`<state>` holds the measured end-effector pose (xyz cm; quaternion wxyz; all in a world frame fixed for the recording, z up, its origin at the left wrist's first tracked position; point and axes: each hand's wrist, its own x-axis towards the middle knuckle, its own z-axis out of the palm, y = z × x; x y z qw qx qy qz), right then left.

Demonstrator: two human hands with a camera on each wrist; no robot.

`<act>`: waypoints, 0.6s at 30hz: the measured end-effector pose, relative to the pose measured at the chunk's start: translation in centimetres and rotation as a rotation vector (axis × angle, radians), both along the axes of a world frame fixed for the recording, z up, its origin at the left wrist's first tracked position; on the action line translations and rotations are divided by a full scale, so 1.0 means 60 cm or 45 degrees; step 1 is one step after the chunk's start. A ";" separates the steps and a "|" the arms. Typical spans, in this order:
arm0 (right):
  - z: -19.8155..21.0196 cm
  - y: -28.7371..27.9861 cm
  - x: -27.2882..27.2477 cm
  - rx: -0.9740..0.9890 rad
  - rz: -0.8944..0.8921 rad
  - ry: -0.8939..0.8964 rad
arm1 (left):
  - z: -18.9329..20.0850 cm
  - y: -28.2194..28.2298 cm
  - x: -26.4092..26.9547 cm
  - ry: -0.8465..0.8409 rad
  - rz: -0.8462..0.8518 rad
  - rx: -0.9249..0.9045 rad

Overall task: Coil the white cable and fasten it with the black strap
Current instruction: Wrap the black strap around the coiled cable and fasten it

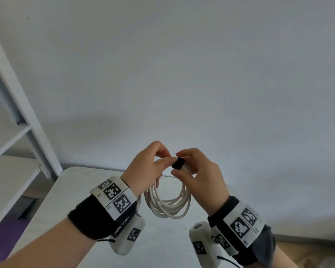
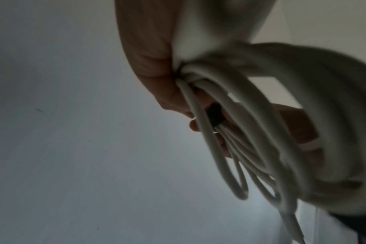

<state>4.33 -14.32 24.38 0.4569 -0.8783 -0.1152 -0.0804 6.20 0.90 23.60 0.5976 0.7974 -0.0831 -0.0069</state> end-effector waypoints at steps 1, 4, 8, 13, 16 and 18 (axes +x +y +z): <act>-0.010 0.000 0.003 -0.037 -0.018 0.025 | -0.008 -0.001 0.002 0.013 0.007 0.035; -0.041 0.001 0.016 -0.057 -0.048 0.103 | -0.039 -0.005 0.007 0.067 0.023 0.108; -0.091 0.005 0.027 -0.002 -0.059 0.234 | -0.090 -0.002 0.010 0.173 0.027 0.148; -0.167 0.001 0.040 0.050 -0.141 0.464 | -0.167 0.019 0.007 0.198 -0.098 0.302; -0.222 0.004 0.045 -0.005 -0.155 0.614 | -0.221 0.027 0.004 0.306 -0.140 0.419; -0.261 0.011 0.047 -0.051 -0.147 0.701 | -0.254 0.031 0.005 0.368 -0.128 0.478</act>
